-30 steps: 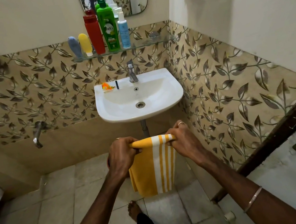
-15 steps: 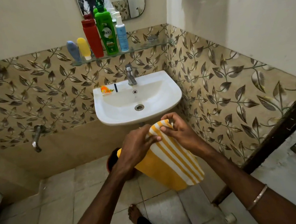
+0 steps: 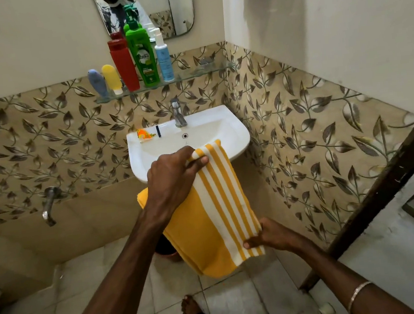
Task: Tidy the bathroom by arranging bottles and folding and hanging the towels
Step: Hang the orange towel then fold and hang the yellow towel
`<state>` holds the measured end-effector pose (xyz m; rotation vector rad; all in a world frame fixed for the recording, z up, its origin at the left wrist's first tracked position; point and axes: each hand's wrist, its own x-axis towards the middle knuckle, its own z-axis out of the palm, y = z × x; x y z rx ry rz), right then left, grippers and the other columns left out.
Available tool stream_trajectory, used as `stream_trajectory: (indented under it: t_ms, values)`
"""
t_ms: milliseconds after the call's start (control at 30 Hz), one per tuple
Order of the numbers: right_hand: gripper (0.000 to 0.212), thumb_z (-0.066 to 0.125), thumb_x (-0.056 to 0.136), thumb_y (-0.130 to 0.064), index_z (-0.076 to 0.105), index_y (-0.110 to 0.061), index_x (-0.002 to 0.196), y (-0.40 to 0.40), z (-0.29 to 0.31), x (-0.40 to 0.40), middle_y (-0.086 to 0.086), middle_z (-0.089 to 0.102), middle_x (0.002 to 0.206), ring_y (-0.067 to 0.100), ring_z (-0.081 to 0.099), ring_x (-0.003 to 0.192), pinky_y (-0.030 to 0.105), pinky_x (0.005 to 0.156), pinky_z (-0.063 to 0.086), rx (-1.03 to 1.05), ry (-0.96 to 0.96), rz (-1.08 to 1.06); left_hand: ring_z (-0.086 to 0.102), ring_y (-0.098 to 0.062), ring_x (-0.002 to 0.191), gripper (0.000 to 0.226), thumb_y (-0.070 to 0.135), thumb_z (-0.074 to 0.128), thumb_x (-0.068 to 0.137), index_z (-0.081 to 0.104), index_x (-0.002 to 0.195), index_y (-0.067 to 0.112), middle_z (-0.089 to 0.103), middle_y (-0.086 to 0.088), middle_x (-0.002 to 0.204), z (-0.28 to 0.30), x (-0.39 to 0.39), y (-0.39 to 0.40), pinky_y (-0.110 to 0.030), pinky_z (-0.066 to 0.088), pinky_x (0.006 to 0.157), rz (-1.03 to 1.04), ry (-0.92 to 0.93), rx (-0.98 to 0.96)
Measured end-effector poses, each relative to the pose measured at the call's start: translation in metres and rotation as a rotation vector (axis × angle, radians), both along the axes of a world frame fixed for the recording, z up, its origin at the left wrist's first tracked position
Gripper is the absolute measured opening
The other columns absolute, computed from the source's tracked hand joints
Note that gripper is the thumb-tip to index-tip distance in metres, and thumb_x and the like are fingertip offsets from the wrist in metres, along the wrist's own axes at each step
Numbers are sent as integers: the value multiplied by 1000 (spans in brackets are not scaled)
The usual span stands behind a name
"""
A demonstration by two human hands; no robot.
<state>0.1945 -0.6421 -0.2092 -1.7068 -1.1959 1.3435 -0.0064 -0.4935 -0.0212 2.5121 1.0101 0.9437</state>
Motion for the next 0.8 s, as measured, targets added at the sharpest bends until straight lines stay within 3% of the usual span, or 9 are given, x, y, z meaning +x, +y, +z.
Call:
stream_trajectory:
  t_ms: [133, 267, 367, 467, 533, 633, 733, 800]
  values:
    - [52, 88, 73, -17, 68, -17, 121, 5, -10, 6, 3, 72, 121, 15, 69, 112, 42, 100, 55, 7, -22, 25, 62, -23, 63, 45, 59, 51, 85, 68, 90, 17, 67, -3, 70, 1, -4, 1, -45, 55, 60, -20, -4, -20]
    - [60, 86, 70, -5, 64, -24, 122, 14, 3, 16, 1, 69, 124, 19, 65, 118, 48, 103, 52, -30, -98, 108, 63, -19, 63, 45, 60, 52, 84, 69, 90, 19, 67, -1, 71, 2, -6, 3, -43, 55, 59, -59, -20, -22]
    - [83, 86, 68, -3, 45, -30, 135, 19, 36, 13, -3, 60, 132, 17, 59, 126, 34, 97, 56, 37, -40, 144, 62, -15, 63, 43, 58, 55, 84, 71, 93, 19, 67, 2, 71, 12, -3, -1, -40, 53, 59, -148, 9, -12]
    - [94, 88, 61, -20, 40, -28, 141, 24, 85, -3, -4, 62, 130, 9, 63, 118, 26, 88, 57, 280, 142, 3, 67, -15, 72, 44, 59, 57, 84, 72, 100, 21, 73, 1, 83, 24, 4, -5, -39, 55, 64, -250, 88, 22]
    - [79, 86, 60, -27, 51, -25, 132, 32, 111, -11, -1, 68, 120, 13, 67, 112, 29, 86, 58, 383, 212, -64, 69, -17, 80, 44, 58, 61, 84, 73, 107, 23, 76, -1, 94, 30, 11, -4, -41, 57, 71, -284, 147, 38]
    - [46, 85, 72, -29, 67, -21, 114, 45, 129, -18, 5, 74, 112, 23, 71, 107, 39, 91, 59, 457, 174, -117, 70, -15, 80, 43, 56, 70, 79, 74, 105, 22, 77, 0, 95, 41, 13, 3, -41, 58, 71, -307, 135, 39]
    - [27, 74, 82, -17, 69, -17, 109, 54, 136, -19, 3, 75, 107, 19, 73, 98, 33, 83, 60, 485, 238, -217, 65, -10, 92, 48, 55, 81, 70, 70, 109, 29, 70, 11, 99, 51, 2, 18, -35, 57, 77, -274, 102, -138]
    - [26, 73, 83, -13, 69, -15, 109, 57, 142, -17, 2, 75, 105, 14, 74, 92, 27, 76, 59, 485, 272, -268, 59, -12, 99, 65, 58, 83, 59, 63, 117, 35, 63, 11, 107, 51, -11, 33, -34, 54, 82, -222, 189, -320]
